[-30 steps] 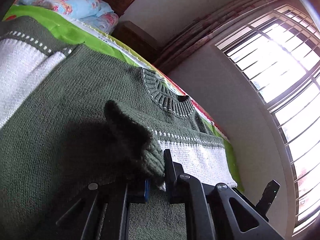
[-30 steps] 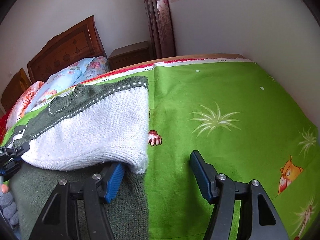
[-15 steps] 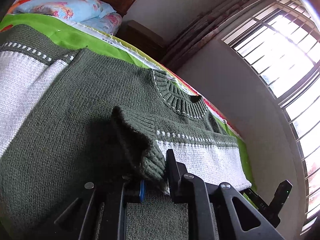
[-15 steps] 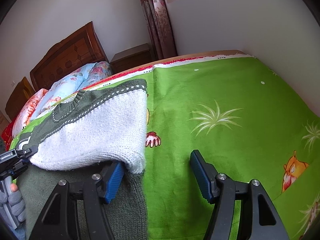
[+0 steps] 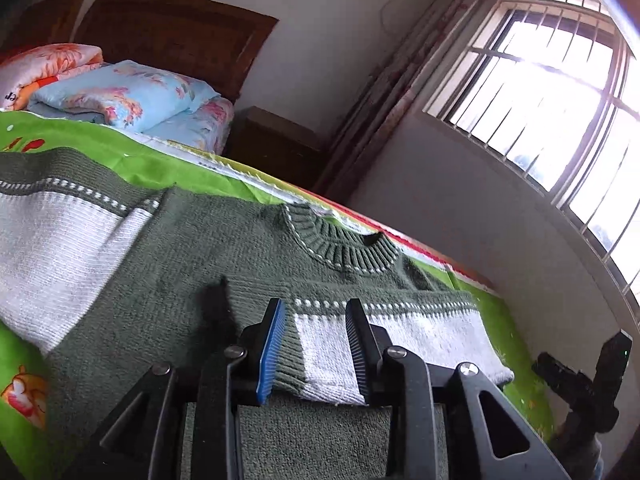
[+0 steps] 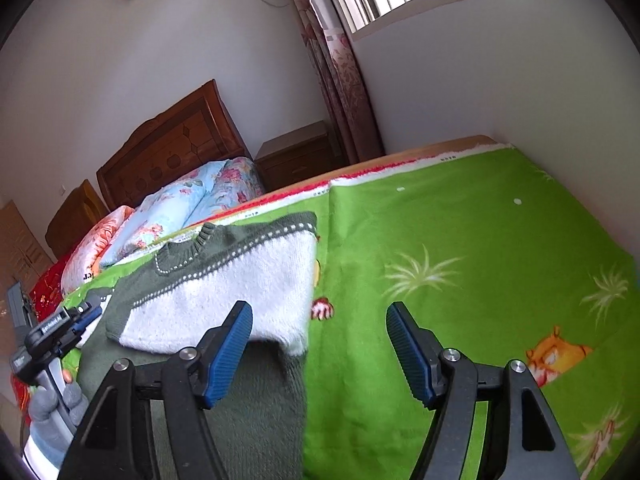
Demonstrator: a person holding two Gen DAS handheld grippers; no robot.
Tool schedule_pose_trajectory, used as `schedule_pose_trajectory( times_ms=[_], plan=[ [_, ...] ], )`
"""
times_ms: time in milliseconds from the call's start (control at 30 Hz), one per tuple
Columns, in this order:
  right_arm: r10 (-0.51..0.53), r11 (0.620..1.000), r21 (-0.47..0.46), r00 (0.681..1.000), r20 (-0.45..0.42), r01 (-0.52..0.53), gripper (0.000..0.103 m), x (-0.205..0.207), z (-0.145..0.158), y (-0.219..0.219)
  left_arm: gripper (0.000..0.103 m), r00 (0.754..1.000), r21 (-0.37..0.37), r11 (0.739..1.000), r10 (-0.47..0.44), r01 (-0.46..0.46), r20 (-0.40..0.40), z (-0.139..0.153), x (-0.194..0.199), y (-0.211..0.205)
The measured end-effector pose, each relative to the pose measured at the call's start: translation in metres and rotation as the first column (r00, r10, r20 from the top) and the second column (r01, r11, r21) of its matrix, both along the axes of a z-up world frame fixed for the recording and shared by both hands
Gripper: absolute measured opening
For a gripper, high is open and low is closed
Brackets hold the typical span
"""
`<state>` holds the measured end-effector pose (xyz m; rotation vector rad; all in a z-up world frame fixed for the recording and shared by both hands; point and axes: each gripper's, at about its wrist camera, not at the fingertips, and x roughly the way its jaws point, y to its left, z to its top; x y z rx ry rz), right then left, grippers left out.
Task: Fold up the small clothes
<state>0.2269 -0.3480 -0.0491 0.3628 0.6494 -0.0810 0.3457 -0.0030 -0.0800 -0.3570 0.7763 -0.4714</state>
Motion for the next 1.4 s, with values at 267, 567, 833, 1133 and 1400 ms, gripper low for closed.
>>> schedule_pose_trajectory(
  times_ms=[267, 567, 833, 1133, 1400],
  plan=[
    [0.193, 0.978, -0.048, 0.964, -0.185, -0.205, 0.103, 0.130, -0.007, 0.046, 0.032, 0.990, 0.100, 0.988, -0.106, 0.115, -0.090, -0.013, 0.015, -0.031],
    [0.179, 0.982, -0.003, 0.924, -0.338, -0.191, 0.103, 0.174, -0.037, 0.032, 0.032, 0.991, 0.106, 0.988, -0.106, 0.115, -0.087, -0.016, 0.013, -0.033],
    [0.210, 0.965, -0.071, 0.905, -0.370, -0.253, 0.103, 0.182, -0.045, 0.054, 0.032, 0.991, 0.104, 0.988, -0.103, 0.112, -0.087, -0.017, 0.014, -0.031],
    [0.220, 0.955, -0.142, 0.941, -0.257, -0.262, 0.103, 0.110, -0.006, 0.100, 0.032, 0.991, 0.095, 0.990, -0.100, 0.109, -0.090, -0.017, 0.014, -0.029],
    [0.113, 0.940, -0.280, 0.953, -0.282, -0.194, 0.103, 0.087, -0.038, 0.146, 0.032, 0.990, 0.081, 0.991, -0.101, 0.109, -0.094, -0.017, 0.016, -0.028]
  ],
)
